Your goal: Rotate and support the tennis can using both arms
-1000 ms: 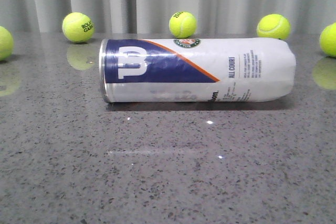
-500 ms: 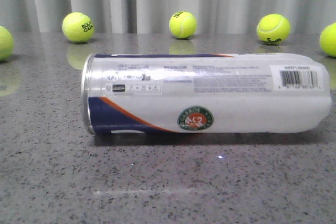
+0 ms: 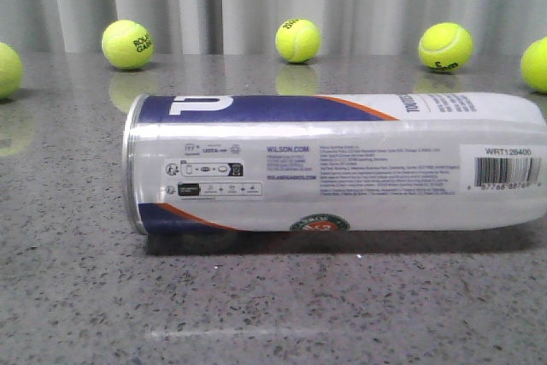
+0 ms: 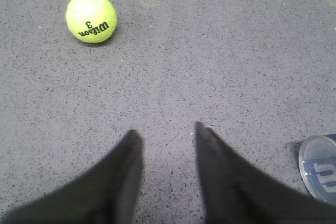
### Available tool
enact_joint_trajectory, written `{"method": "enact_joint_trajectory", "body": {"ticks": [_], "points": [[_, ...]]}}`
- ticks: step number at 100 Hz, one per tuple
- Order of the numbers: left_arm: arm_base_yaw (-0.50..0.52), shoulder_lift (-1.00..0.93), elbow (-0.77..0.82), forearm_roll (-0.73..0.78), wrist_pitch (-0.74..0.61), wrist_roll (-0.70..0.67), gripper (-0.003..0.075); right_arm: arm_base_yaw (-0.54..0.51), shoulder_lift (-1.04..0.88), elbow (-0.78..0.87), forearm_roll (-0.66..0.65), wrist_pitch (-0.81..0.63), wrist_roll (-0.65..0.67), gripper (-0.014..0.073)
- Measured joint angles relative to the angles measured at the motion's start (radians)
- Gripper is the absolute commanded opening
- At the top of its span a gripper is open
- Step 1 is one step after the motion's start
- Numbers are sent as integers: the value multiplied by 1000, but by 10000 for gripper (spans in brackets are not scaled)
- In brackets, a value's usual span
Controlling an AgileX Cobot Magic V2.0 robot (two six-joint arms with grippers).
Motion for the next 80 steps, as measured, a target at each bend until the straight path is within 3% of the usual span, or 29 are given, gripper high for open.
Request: {"method": "enact_joint_trajectory", "body": {"ticks": [12, 35, 49, 80], "points": [[0, 1, 0, 1, 0, 0, 596, 0, 0, 0, 0, 0, 0, -66], [0, 46, -2, -101, 0, 2, 600, 0, 0, 0, 0, 0, 0, -66], [0, 120, -2, -260, -2, 72, 600, 0, 0, 0, 0, 0, 0, -66], [0, 334, -2, -760, -1, 409, 600, 0, 0, 0, 0, 0, 0, -66]]}}
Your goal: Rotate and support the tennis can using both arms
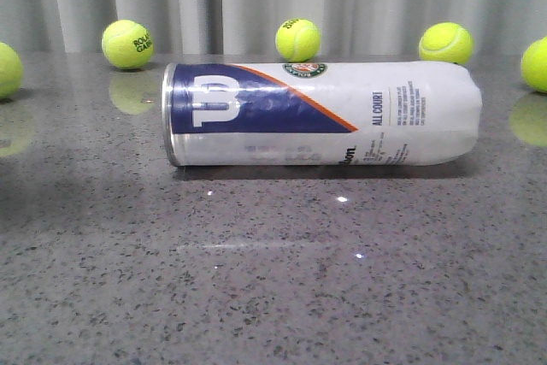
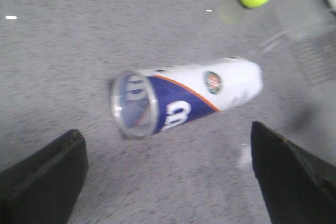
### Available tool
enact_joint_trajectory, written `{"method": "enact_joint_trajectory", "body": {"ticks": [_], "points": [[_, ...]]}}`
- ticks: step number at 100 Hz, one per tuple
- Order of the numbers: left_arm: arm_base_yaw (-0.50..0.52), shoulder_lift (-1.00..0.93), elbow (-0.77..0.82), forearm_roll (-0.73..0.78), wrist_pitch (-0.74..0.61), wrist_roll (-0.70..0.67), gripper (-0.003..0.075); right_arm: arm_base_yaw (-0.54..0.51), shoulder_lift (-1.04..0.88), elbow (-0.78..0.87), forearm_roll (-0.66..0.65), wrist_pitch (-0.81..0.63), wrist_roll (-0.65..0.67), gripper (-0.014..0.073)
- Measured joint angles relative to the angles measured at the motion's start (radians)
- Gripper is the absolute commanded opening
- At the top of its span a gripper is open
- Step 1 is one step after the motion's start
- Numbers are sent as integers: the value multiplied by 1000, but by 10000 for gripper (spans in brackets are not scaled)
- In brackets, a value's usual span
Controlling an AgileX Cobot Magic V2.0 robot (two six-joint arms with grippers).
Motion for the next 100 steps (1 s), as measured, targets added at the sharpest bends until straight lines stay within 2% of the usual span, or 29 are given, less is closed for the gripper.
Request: {"method": "enact_joint_trajectory", "body": {"ticks": [35, 76, 80, 85, 90, 100], "points": [[-4, 251, 0, -285, 67, 228, 600, 0, 0, 0, 0, 0, 0, -66], [-129, 546, 0, -524, 60, 414, 590, 0, 0, 0, 0, 0, 0, -66], [-138, 566, 0, -540, 62, 424, 557, 0, 0, 0, 0, 0, 0, -66], [-148, 584, 0, -551, 64, 435, 477, 0, 0, 0, 0, 0, 0, -66], [-152, 594, 0, -558, 64, 441, 365, 0, 0, 0, 0, 0, 0, -66], [-152, 595, 0, -568, 66, 458, 84, 0, 0, 0, 0, 0, 0, -66]]}}
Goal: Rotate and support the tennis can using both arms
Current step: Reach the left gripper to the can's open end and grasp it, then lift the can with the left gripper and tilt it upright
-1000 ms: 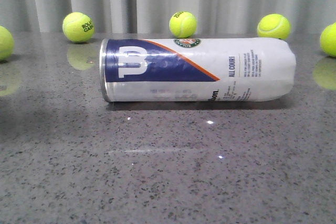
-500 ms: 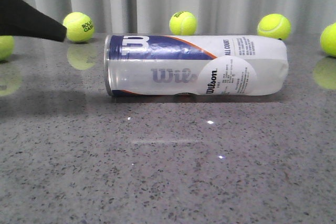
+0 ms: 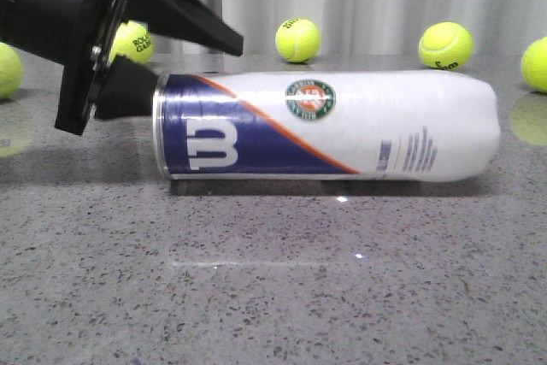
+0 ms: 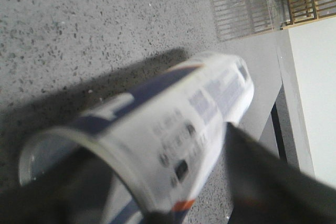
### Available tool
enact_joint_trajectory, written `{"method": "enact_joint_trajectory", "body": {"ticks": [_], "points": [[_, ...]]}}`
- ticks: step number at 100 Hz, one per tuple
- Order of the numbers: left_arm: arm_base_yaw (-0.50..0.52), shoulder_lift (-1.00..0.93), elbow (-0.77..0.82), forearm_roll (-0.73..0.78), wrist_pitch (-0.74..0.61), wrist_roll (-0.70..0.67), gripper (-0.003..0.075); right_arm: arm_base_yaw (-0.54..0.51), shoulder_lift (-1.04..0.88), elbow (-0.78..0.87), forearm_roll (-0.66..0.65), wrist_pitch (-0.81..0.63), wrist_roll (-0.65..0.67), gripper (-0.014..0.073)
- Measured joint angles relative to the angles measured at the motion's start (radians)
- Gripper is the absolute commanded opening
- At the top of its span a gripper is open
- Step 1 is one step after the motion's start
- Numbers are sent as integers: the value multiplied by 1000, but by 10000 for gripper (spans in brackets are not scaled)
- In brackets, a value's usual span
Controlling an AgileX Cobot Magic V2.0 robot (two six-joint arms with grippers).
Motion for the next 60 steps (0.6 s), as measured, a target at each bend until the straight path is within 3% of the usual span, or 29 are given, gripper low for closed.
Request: {"method": "enact_joint_trajectory", "body": {"ticks": [5, 39, 60], "points": [[0, 0, 0, -3, 0, 19, -20, 0, 0, 0, 0, 0, 0, -66], [0, -21, -15, -70, 103, 140, -21, 0, 0, 0, 0, 0, 0, -66], [0, -161, -113, 149, 93, 119, -21, 0, 0, 0, 0, 0, 0, -66]]}}
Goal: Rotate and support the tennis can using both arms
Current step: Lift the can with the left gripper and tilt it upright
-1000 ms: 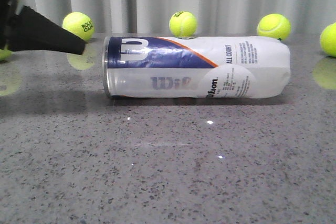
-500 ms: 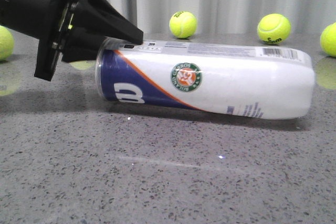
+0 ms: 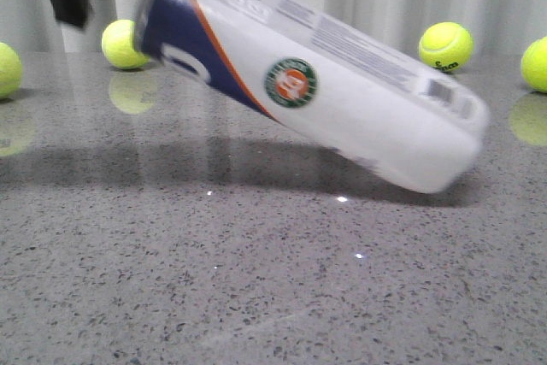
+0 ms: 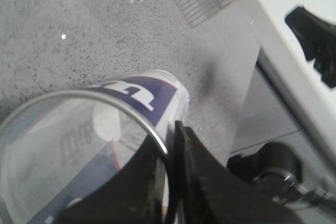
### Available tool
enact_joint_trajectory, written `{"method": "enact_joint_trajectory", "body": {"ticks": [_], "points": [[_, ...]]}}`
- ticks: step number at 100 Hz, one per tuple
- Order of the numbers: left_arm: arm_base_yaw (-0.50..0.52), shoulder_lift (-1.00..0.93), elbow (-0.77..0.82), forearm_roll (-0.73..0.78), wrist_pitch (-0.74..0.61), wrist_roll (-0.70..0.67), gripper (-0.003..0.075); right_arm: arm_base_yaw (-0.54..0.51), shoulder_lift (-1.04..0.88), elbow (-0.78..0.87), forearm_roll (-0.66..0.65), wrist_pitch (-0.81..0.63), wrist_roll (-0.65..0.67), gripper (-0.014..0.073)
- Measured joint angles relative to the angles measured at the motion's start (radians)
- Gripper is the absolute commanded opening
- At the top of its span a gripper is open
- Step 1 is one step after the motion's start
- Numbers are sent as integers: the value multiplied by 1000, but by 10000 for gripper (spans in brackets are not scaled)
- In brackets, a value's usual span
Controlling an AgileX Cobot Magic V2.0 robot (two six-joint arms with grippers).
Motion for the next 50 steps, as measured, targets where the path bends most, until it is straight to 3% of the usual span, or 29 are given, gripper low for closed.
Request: {"method": "enact_joint_trajectory", "body": {"ticks": [26, 50], "points": [[0, -227, -225, 585, 31, -268, -21, 0, 0, 0, 0, 0, 0, -66], [0, -326, -338, 951, 153, -452, -21, 0, 0, 0, 0, 0, 0, -66]]}}
